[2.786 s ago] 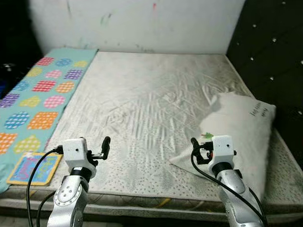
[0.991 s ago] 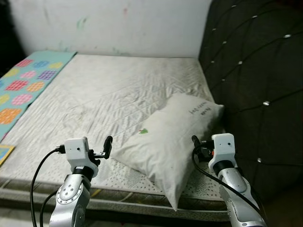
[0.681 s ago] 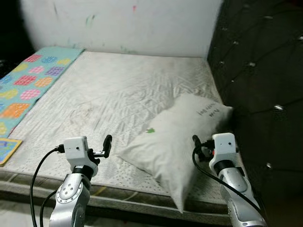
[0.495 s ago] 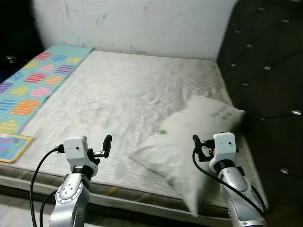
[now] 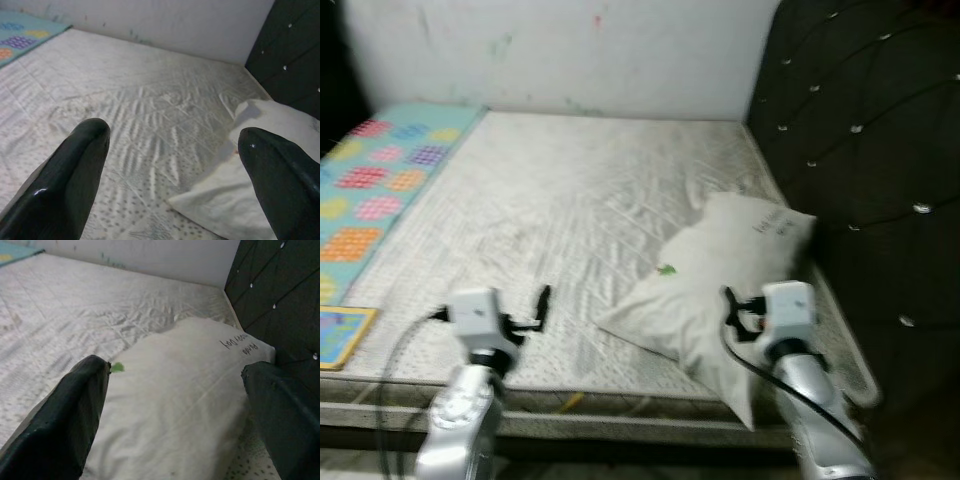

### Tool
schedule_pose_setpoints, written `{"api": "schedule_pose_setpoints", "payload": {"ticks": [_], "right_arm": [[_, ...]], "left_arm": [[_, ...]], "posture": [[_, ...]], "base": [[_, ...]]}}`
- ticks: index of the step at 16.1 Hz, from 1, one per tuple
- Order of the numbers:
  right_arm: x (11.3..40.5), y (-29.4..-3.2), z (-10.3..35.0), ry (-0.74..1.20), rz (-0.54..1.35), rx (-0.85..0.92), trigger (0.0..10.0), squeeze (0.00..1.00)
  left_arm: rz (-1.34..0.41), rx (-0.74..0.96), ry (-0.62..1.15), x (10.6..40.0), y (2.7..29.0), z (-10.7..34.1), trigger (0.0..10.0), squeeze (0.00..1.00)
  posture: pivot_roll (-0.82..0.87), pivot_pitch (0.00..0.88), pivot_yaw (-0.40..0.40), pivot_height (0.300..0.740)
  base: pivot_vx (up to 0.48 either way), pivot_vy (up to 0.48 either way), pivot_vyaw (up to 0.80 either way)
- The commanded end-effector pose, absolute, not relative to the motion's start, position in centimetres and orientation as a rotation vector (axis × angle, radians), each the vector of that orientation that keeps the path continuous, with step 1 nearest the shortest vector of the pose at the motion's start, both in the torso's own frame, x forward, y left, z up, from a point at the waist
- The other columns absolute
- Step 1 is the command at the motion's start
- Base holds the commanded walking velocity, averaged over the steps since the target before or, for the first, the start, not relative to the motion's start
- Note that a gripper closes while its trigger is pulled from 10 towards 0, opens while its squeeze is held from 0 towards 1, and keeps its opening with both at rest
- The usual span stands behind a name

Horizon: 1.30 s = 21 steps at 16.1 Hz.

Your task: Clean up the room

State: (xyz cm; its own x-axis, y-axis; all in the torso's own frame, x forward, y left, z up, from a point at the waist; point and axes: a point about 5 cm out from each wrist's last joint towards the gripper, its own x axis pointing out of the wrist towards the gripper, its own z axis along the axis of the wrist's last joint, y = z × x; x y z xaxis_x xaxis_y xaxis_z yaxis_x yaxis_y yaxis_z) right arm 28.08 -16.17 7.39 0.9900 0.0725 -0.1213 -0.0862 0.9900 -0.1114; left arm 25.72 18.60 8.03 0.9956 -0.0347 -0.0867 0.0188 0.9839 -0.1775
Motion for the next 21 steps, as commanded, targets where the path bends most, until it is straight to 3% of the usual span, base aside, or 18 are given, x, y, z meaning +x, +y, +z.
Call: {"api": "schedule_pose_setpoints", "payload": {"ticks": [1, 4, 21], "right_arm": [[28.39, -16.57, 7.89, 0.102, 0.069, -0.124, 10.0, 0.0], [28.33, -16.61, 7.86, 0.104, 0.067, -0.122, 10.0, 0.0], [28.4, -16.42, 7.81, 0.103, 0.077, -0.125, 10.0, 0.0]], "left_arm": [[-0.056, -0.193, 0.076, 25.84, 18.09, 8.29, 10.0, 0.0], [-0.057, -0.2, 0.075, 25.78, 18.06, 8.27, 10.0, 0.0], [-0.054, -0.203, 0.092, 25.88, 18.21, 8.01, 10.0, 0.0]], "posture": [[-0.14, 0.0, 0.002, 0.74], [-0.14, 0.0, 0.003, 0.74], [-0.14, 0.0, 0.005, 0.74]], "base": [[0.0, 0.0, 0.0], [0.0, 0.0, -0.8], [0.083, 0.0, 0.0]]}}
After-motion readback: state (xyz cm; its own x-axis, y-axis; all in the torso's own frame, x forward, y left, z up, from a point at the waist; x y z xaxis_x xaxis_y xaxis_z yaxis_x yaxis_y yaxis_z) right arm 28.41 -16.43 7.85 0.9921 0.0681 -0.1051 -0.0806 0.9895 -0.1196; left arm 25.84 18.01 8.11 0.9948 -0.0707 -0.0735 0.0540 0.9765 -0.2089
